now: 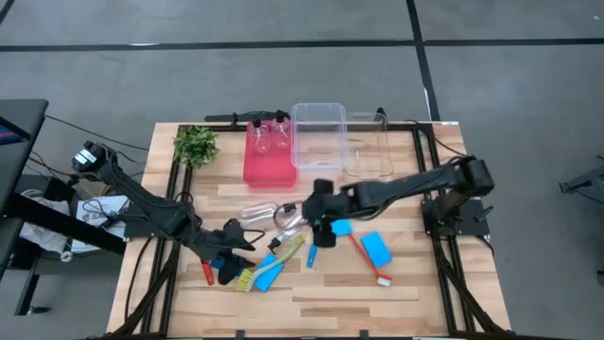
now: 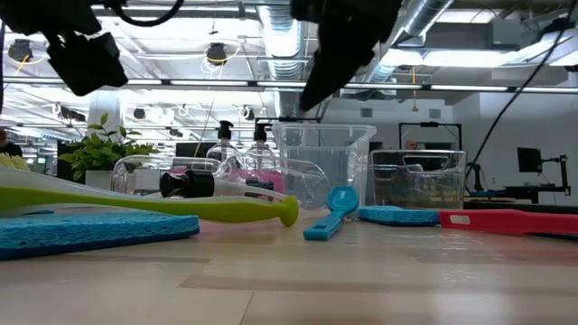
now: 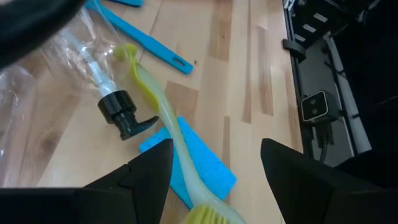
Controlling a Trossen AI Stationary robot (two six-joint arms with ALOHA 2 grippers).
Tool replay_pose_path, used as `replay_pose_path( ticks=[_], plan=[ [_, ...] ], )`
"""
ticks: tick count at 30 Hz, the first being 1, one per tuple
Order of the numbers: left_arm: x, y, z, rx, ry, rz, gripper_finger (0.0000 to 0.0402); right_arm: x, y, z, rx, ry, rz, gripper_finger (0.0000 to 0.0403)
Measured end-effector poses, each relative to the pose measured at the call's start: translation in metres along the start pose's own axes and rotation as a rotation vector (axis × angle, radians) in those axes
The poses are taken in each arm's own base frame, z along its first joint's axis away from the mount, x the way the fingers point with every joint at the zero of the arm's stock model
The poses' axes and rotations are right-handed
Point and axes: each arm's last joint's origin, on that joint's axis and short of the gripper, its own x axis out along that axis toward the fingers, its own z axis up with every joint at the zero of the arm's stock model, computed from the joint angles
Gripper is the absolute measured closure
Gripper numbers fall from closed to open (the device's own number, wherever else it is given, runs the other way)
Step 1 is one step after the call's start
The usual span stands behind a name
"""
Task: Pick & Place Kitchen Sink Supplies
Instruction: Put the bottom left transparent dishwashing liquid dispenser into the red bin
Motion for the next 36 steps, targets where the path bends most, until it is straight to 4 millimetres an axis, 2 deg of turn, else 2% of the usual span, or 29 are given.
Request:
replay_pose_path(
  ticks=[10, 18, 28, 36],
  plan=[
    [-0.001, -0.002, 0.0, -0.007, -0.024, 0.004, 0.0156, 0.036, 0.02, 0.035, -0.224, 0.087, -0.045, 0.0162],
    [-0.001, -0.003, 0.0, -0.009, -0.029, 0.0, 0.0156, 0.06, 0.024, 0.038, -0.351, 0.22, -0.058, 0.0162],
    [-0.001, -0.002, 0.001, -0.009, -0.04, 0.013, 0.0156, 0.061, 0.02, 0.036, -0.391, 0.259, -0.195, 0.0162],
    [-0.001, -0.002, 0.001, -0.009, -0.044, 0.017, 0.0156, 0.059, 0.019, 0.032, -0.438, 0.31, -0.198, 0.0162]
  ],
)
